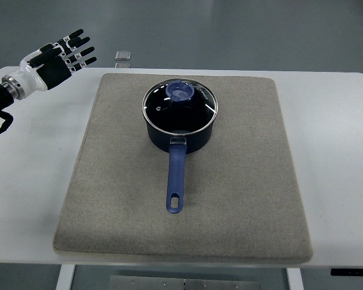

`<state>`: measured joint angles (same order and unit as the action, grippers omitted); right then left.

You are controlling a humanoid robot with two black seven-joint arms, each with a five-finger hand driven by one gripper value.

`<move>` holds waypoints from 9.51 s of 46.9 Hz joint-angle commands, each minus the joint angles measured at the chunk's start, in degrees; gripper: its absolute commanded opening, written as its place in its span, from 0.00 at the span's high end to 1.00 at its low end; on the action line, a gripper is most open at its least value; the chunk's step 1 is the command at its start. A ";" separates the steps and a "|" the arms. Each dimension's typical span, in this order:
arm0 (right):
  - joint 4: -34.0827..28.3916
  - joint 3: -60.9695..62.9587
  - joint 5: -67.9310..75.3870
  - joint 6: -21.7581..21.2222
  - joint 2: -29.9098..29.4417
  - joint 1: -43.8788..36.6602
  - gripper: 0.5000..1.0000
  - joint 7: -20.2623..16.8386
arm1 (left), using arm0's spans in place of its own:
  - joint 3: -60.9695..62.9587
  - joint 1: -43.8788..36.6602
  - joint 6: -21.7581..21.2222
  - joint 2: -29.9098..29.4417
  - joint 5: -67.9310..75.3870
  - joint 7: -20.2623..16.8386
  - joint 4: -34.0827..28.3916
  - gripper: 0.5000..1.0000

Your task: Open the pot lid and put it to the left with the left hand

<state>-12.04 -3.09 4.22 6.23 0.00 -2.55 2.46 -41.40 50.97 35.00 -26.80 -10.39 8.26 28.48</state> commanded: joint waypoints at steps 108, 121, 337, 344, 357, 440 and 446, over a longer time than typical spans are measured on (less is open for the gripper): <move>0.00 0.01 0.00 0.01 0.00 0.00 0.17 0.00 | 1.23 14.06 0.00 -6.33 86.50 -24.34 29.08 0.09; 0.00 -0.08 0.00 0.01 0.00 0.00 0.17 0.00 | 11.42 22.15 0.00 -4.05 92.57 -24.34 31.19 0.10; 0.00 0.01 0.00 0.01 0.00 0.00 0.17 0.00 | 19.43 9.06 -12.59 -9.76 109.45 -26.89 27.94 0.47; 0.00 0.01 0.00 0.01 0.00 0.00 0.17 0.00 | 19.34 9.14 -12.67 -9.94 108.74 -26.89 28.03 0.23; 0.00 -0.08 0.00 0.01 0.00 0.00 0.17 0.00 | 19.25 10.20 -12.67 -13.18 93.03 -26.89 28.03 0.07; 0.00 0.01 0.00 0.01 0.00 0.00 0.17 0.00 | 0.09 -4.21 0.00 -6.78 -0.42 -0.79 3.95 0.01; 0.00 -0.08 0.00 0.01 0.00 0.00 0.17 0.00 | 0.09 -4.21 0.00 -6.16 -0.42 -0.79 4.13 0.01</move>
<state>-12.04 -3.11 4.22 6.24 0.00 -2.55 2.46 -41.32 46.83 35.01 -33.07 -10.87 7.48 32.51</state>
